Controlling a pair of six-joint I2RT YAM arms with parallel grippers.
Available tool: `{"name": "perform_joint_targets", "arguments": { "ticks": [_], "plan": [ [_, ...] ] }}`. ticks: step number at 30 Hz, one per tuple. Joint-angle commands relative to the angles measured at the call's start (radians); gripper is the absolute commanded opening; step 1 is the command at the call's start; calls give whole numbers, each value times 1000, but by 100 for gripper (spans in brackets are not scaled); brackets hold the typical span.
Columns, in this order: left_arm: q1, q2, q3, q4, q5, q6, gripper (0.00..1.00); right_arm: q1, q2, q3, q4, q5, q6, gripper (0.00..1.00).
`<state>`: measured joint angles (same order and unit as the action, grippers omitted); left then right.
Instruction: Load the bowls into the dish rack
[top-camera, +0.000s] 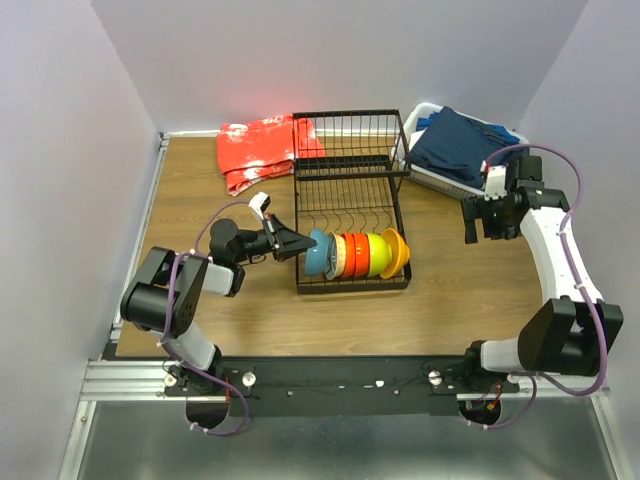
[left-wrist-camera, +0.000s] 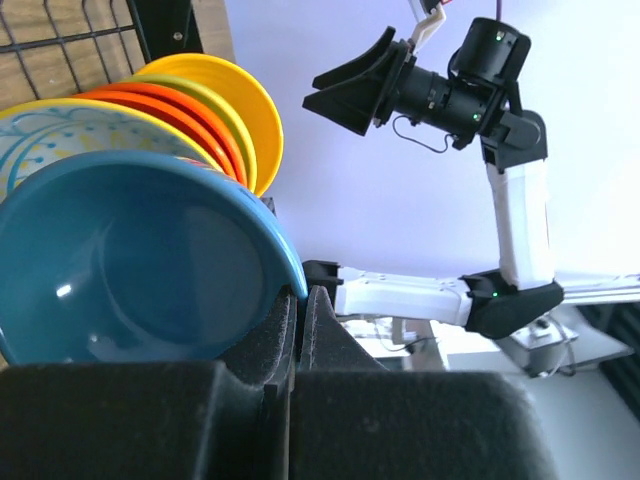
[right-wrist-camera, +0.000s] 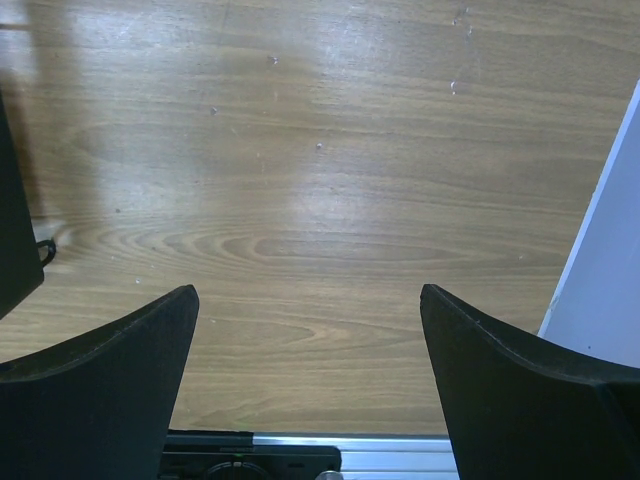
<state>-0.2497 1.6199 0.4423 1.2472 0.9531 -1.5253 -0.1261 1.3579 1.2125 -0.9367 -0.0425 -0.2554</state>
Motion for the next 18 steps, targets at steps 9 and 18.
{"name": "perform_joint_targets", "arguments": {
  "ticks": [9,18],
  "plan": [
    [12,172,9,436,-60,-159,0,-6,98,85,-30,36,-24,100],
    [7,180,50,437,-83,-200,0,-6,122,79,-36,36,-24,100]
  ]
}}
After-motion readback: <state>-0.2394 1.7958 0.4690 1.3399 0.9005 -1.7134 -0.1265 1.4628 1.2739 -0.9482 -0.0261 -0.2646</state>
